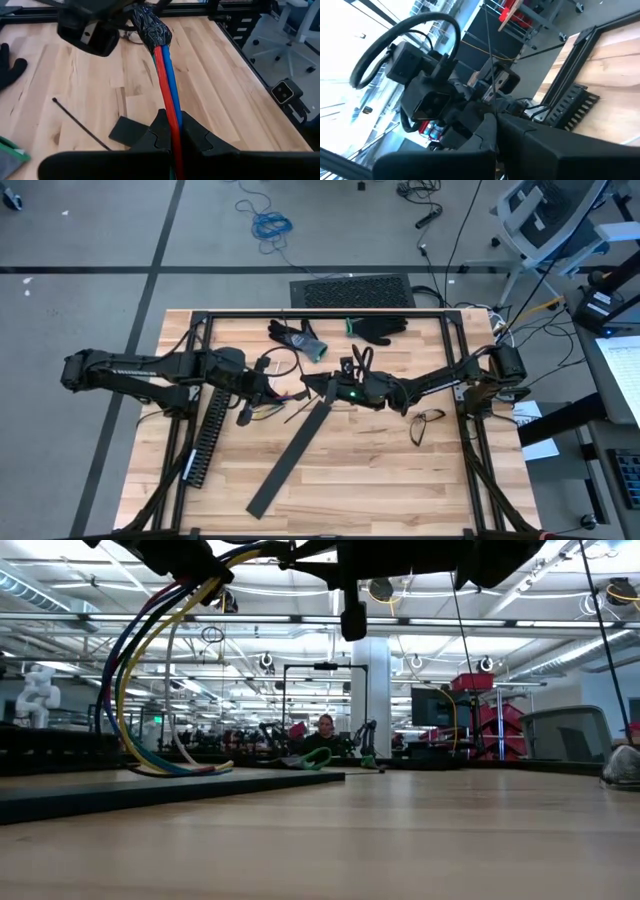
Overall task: Ziptie cables
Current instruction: Insert the cable wire into the zip tie
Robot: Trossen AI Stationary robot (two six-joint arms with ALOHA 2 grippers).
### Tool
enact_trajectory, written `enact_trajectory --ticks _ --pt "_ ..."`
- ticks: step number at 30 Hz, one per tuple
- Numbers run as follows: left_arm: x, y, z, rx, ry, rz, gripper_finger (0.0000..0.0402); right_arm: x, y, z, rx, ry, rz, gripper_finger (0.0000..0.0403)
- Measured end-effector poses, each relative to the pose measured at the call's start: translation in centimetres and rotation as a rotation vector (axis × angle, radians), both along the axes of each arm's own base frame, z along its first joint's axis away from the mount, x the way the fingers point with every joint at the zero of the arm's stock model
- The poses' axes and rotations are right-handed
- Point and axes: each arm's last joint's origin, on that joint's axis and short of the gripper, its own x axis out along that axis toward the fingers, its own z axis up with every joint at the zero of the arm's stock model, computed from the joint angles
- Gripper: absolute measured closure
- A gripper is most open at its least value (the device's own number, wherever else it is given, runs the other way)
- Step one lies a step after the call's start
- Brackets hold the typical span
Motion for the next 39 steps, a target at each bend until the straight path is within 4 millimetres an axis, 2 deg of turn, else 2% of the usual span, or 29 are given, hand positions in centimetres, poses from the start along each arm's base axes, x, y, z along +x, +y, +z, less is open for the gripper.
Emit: enact_trajectory --ticks 28,39 --pt "0.2 0.2 0.3 0.039 -0.040 0.051 0.0388 -0.1 -0.1 0.2 0.053 -0.022 -0.107 0.0403" --pt "0.8 0.3 0.3 0.055 -0.064 0.080 0.0388 1.1 0.6 3.2 0.000 -0.030 -0.099 0.0403"
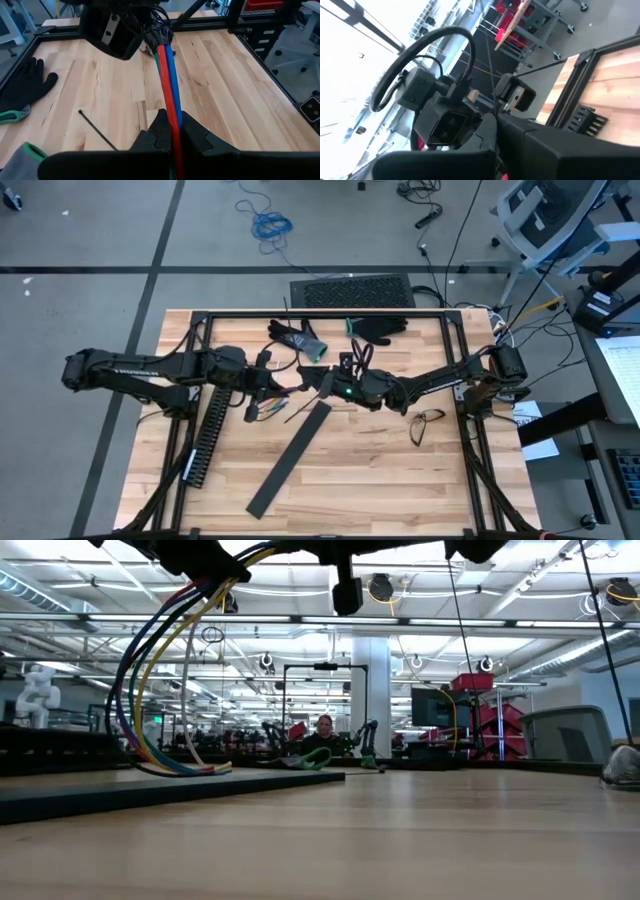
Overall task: Ziptie cables
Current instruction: Insert the cable wire into the zip tie
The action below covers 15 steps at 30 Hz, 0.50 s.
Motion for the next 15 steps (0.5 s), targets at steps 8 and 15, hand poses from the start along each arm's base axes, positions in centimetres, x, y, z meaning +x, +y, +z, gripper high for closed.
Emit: enact_trajectory --ticks 8,15 --pt "0.0 0.0 -0.1 -0.002 0.003 0.000 0.0388 0.1 0.3 -0.1 -0.002 0.035 0.009 0.0403" --pt "0.1 0.0 -0.1 -0.002 -0.001 -0.001 0.0388 0.2 0.8 -1.1 0.041 0.097 0.012 0.0403"
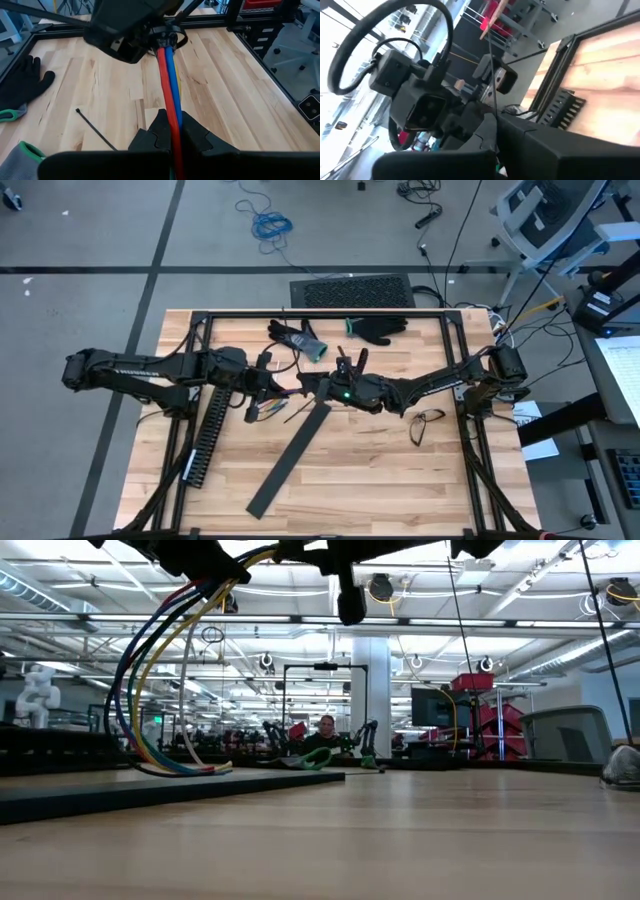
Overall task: Ziptie cables
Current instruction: Insert the cable wire into the zip tie
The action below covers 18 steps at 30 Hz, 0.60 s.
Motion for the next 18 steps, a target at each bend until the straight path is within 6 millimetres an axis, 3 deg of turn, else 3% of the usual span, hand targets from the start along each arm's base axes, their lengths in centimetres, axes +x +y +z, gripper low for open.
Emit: enact_trajectory --ticks 5,18 --pt "0.1 0.0 0.1 -0.001 -0.011 -0.005 0.0388 0.2 -0.1 0.2 0.003 -0.053 -0.003 0.0403" --pt "2.6 -0.1 -1.3 -0.032 0.004 -0.052 0.0397 0.6 0.0 -0.8 0.049 -0.043 0.000 0.0403"
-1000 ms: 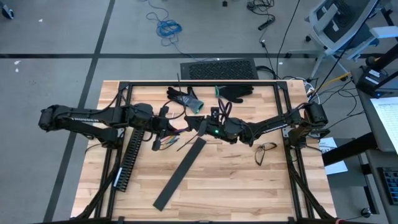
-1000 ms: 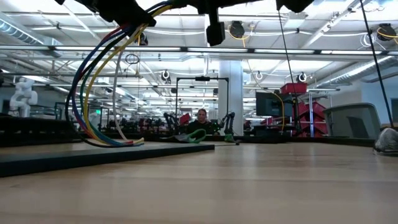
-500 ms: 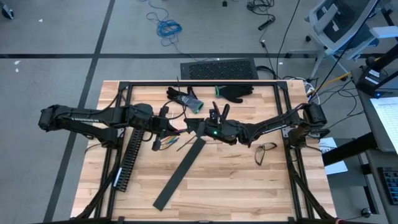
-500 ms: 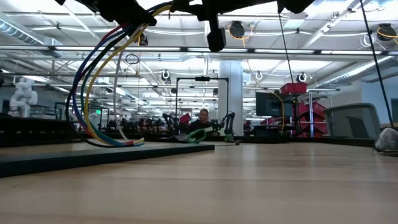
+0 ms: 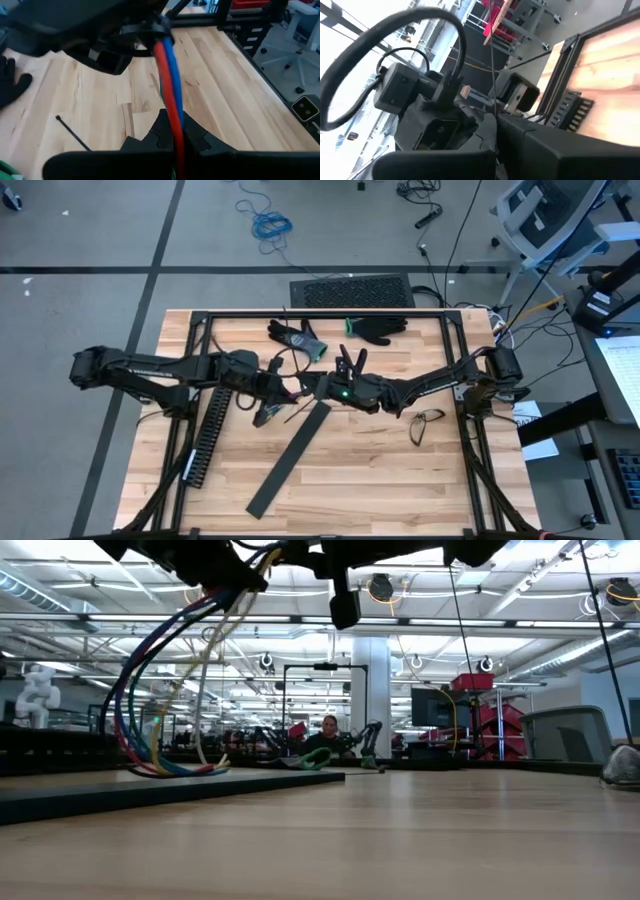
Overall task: Ziptie cables
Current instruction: Insert the cable wire into the zip tie
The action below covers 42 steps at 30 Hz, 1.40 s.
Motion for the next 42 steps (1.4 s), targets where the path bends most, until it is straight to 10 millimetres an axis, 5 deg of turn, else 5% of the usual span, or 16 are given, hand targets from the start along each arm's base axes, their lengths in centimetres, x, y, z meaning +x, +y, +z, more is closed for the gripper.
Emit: enact_trajectory --ticks 10,22,31,42 --pt "0.2 0.1 1.4 0.011 -0.055 0.018 0.0387 0.0 1.0 -0.6 0.007 0.059 0.056 0.0403" --pt "-0.4 -1.2 0.7 -0.030 0.055 -0.066 0.0391 0.0 0.2 -0.7 0.019 0.036 -0.050 0.0403" --pt "0.4 -1.2 2.2 -0.023 -0.125 -0.059 0.0391 0.0 -0.2 -0.5 0.050 0.025 -0.056 0.0403" --pt "0.7 -1.1 -0.3 -0.015 0.077 -0.019 0.0391 0.4 0.6 0.4 0.059 0.004 0.011 0.0403"
